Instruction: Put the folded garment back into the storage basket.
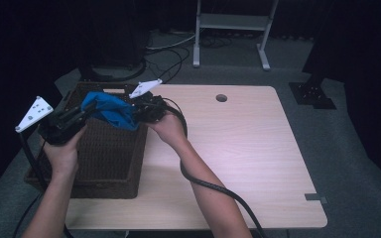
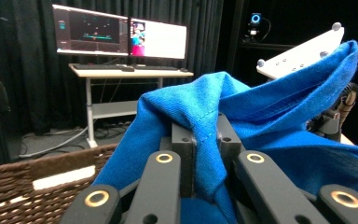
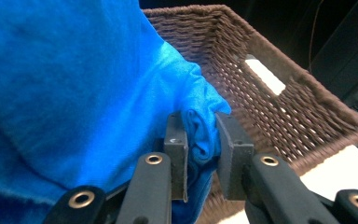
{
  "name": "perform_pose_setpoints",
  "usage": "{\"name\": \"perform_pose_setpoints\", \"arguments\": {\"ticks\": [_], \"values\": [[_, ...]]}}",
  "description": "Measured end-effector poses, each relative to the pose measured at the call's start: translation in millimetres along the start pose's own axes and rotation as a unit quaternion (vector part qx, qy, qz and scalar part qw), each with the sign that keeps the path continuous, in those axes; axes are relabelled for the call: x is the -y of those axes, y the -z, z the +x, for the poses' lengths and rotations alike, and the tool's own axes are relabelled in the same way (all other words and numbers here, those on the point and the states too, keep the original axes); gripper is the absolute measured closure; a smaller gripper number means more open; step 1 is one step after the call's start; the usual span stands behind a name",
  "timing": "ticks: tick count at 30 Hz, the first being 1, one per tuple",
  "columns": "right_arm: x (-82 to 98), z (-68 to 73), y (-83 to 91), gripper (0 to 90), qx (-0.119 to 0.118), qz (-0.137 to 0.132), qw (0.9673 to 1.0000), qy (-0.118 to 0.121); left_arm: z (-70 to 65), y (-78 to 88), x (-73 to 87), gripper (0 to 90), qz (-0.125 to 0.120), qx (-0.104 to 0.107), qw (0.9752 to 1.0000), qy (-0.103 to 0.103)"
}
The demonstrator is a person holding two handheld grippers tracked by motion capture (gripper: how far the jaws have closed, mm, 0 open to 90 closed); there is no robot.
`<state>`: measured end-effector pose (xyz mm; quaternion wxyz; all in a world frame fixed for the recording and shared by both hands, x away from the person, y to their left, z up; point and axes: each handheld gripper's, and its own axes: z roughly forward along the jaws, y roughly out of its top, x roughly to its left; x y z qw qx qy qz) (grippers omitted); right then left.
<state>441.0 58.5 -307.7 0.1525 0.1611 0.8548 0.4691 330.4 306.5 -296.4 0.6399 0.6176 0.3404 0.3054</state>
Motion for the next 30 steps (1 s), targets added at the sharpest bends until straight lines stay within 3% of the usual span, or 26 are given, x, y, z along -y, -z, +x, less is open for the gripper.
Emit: {"name": "perform_pose_setpoints", "arguments": {"ticks": [10, 30], "values": [[-11.8, 10.6, -29.0, 76.1, -0.014, 0.003, 0.9999, 0.007, 18.0, 17.8, 3.0, 82.9, 0.007, -0.013, 0.9999, -0.001], [-17.7, 19.4, -56.8, 76.1, -0.026, 0.001, 0.9997, 0.000, 36.8, 40.7, 6.5, 82.7, 0.021, -0.028, 0.9994, 0.006]]}}
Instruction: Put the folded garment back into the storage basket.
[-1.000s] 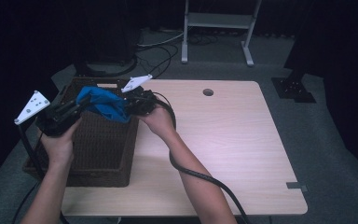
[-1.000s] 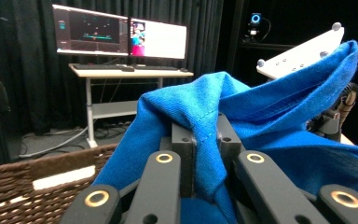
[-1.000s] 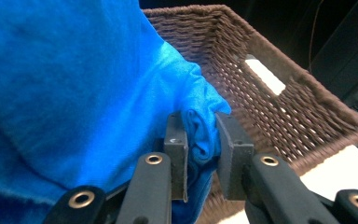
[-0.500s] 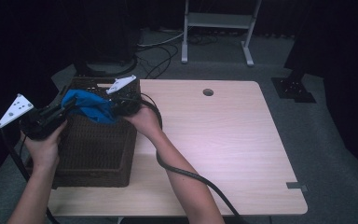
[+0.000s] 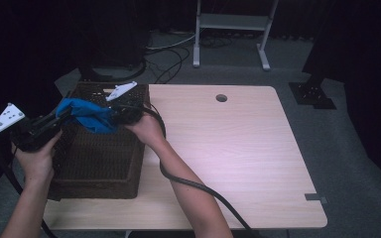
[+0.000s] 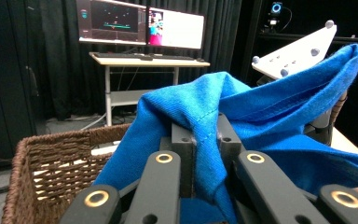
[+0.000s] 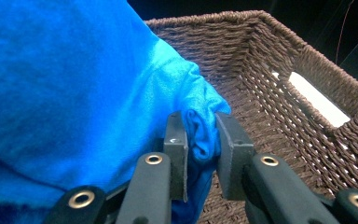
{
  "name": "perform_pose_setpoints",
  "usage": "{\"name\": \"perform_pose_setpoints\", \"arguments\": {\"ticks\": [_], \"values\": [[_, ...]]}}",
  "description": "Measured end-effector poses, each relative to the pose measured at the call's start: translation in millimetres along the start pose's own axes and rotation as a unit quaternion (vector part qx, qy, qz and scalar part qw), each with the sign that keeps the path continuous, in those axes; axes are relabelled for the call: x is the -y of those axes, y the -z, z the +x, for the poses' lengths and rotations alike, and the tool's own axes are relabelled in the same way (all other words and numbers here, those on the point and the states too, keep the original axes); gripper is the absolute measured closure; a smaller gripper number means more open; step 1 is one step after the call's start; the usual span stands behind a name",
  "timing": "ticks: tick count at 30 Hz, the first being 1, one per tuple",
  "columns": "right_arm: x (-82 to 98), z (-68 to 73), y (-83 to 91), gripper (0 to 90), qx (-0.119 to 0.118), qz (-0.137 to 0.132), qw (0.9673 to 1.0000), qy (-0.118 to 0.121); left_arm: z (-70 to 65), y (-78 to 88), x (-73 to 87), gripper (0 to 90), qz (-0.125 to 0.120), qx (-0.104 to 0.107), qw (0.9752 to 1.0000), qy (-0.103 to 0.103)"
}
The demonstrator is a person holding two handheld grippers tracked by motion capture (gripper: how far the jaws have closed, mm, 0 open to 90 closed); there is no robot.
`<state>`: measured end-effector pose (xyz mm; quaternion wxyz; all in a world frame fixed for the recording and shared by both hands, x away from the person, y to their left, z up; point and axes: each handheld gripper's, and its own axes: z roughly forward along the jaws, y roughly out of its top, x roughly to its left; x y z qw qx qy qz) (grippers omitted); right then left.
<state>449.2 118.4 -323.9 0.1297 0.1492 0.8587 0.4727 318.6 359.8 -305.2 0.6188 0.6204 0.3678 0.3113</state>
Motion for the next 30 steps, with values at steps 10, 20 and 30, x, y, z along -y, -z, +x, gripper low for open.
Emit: {"name": "perform_pose_setpoints", "arguments": {"ticks": [10, 20, 30], "values": [[0.4, -0.5, -3.9, 76.1, 0.001, -0.003, 1.0000, -0.006, 5.0, 3.4, 2.0, 80.0, 0.001, -0.002, 0.9999, 0.010], [2.0, 0.0, -4.9, 76.1, 0.004, 0.003, 1.0000, -0.006, 5.7, 2.9, 3.0, 74.3, 0.000, -0.005, 0.9999, 0.009], [2.0, 1.3, -6.5, 76.1, 0.006, 0.004, 1.0000, -0.006, 6.5, 3.4, 3.1, 73.3, -0.002, -0.005, 0.9999, 0.013]]}}
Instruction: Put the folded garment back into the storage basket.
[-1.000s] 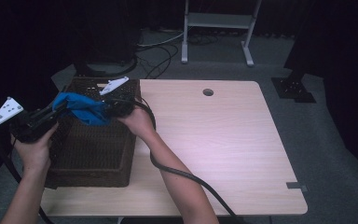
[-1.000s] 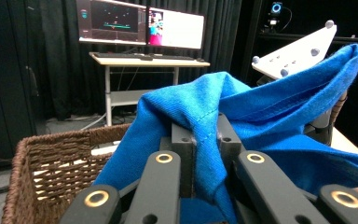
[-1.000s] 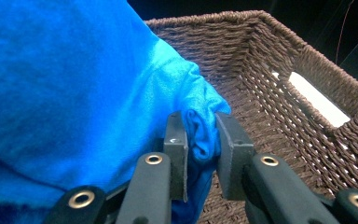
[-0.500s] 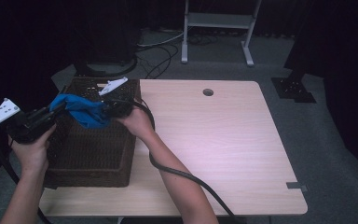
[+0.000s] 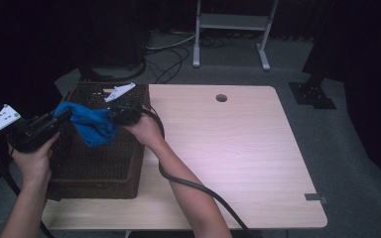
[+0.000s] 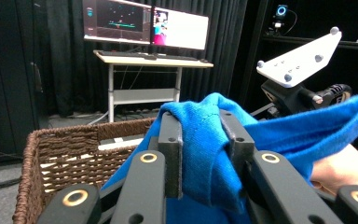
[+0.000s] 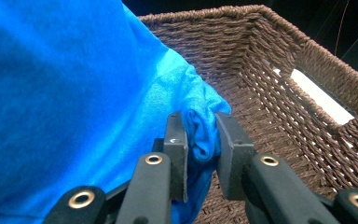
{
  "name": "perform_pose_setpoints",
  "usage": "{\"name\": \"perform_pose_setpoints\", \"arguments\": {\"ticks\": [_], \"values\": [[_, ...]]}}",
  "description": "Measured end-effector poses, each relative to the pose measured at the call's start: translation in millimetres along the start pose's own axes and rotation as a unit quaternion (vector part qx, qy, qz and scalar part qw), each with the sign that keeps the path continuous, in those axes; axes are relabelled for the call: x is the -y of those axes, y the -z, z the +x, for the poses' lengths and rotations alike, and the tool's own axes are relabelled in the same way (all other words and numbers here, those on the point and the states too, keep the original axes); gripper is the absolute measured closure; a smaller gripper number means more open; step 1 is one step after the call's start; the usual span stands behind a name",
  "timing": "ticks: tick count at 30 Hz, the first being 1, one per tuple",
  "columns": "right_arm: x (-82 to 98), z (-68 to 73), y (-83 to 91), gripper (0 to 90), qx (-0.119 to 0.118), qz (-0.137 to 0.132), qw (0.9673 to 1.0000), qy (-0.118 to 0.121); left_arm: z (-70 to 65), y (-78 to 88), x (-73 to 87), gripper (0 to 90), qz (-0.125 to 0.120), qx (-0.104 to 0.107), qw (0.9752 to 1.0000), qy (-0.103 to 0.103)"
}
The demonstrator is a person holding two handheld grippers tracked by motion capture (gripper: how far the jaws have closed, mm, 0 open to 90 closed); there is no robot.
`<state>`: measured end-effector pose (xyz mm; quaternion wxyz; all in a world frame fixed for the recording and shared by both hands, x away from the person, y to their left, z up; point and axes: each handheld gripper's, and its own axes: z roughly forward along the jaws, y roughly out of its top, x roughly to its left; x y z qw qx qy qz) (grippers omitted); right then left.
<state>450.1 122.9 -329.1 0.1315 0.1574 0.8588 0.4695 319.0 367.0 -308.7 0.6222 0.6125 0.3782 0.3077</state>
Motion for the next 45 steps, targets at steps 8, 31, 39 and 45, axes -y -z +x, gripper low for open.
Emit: {"name": "perform_pose_setpoints", "arguments": {"ticks": [8, 31, 39, 45], "values": [[0.7, 0.1, -0.1, 76.1, 0.001, 0.000, 1.0000, 0.000, 0.5, 0.0, 0.1, 68.8, -0.004, -0.003, 1.0000, 0.003], [6.1, 0.1, -6.2, 76.0, -0.003, 0.014, 0.9999, 0.003, 2.6, -9.4, 1.9, 0.1, -0.012, -0.046, 0.9988, 0.014], [6.2, -0.9, -6.6, 75.6, -0.003, 0.014, 0.9999, 0.000, 1.0, -11.0, 2.4, 0.0, -0.005, -0.047, 0.9988, 0.010], [6.2, -4.3, -6.9, 63.0, -0.002, 0.007, 0.9999, -0.010, 0.7, -12.0, 2.5, 0.0, -0.001, -0.044, 0.9990, 0.008]]}}
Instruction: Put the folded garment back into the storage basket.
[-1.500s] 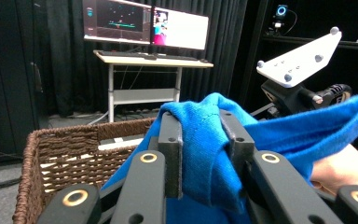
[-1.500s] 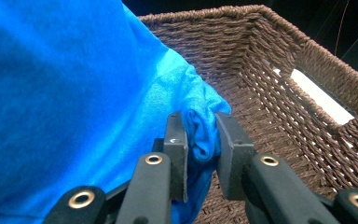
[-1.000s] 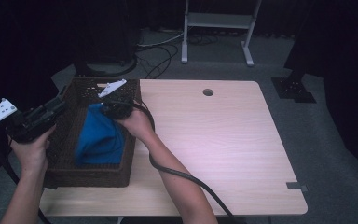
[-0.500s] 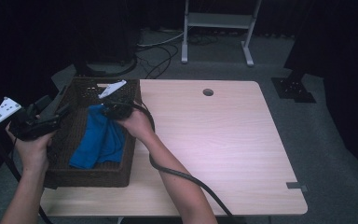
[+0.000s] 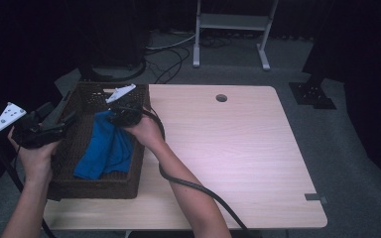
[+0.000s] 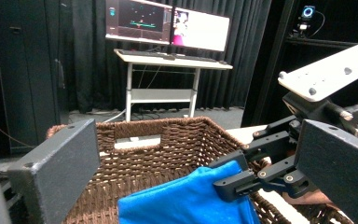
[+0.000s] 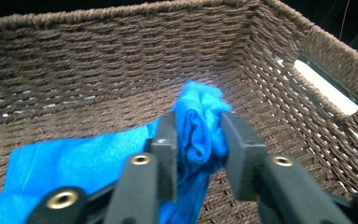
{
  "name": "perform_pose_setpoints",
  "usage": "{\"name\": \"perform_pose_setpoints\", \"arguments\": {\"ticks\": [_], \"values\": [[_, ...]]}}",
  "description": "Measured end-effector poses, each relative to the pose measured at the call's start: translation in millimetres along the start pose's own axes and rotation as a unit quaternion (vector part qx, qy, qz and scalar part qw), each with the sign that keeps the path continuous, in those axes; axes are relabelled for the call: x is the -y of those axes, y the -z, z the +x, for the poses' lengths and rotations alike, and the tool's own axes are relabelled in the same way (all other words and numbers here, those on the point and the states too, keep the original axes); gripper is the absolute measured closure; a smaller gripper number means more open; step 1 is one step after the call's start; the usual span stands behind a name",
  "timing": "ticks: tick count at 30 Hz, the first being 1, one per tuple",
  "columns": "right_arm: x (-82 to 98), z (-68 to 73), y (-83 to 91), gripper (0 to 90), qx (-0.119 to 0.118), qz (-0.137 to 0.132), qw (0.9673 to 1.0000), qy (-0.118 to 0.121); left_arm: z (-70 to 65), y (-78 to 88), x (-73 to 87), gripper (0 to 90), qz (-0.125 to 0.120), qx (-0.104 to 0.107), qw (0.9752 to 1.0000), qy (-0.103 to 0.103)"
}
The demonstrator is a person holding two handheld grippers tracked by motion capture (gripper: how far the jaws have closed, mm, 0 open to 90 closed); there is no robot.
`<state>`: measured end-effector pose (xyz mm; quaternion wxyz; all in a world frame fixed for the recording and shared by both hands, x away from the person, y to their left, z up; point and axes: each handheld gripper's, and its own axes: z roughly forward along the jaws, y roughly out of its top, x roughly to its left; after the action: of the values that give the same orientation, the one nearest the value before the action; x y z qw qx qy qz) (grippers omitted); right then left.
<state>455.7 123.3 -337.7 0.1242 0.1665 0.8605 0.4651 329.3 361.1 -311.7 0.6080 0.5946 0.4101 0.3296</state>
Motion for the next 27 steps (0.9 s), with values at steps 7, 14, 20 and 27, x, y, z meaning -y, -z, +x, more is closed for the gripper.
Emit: {"name": "perform_pose_setpoints", "arguments": {"ticks": [7, 14, 20, 27], "values": [[-0.3, -3.4, 0.4, 37.1, -0.005, -0.005, 0.9998, -0.017, 0.4, -0.4, 0.0, 0.0, 0.001, 0.000, 1.0000, 0.000], [1.2, -7.2, -0.3, 9.8, -0.007, -0.006, 0.9993, -0.036, -0.2, -1.4, -0.1, 0.0, 0.003, -0.001, 1.0000, -0.004], [2.9, -10.0, -0.1, 0.0, -0.016, -0.014, 0.9988, -0.045, -0.3, -1.9, -0.1, 0.0, 0.005, -0.003, 1.0000, -0.004], [3.1, -10.3, 1.1, 0.0, -0.027, -0.019, 0.9984, -0.046, -0.7, -3.1, -0.1, 0.0, 0.011, -0.005, 0.9999, -0.007]]}}
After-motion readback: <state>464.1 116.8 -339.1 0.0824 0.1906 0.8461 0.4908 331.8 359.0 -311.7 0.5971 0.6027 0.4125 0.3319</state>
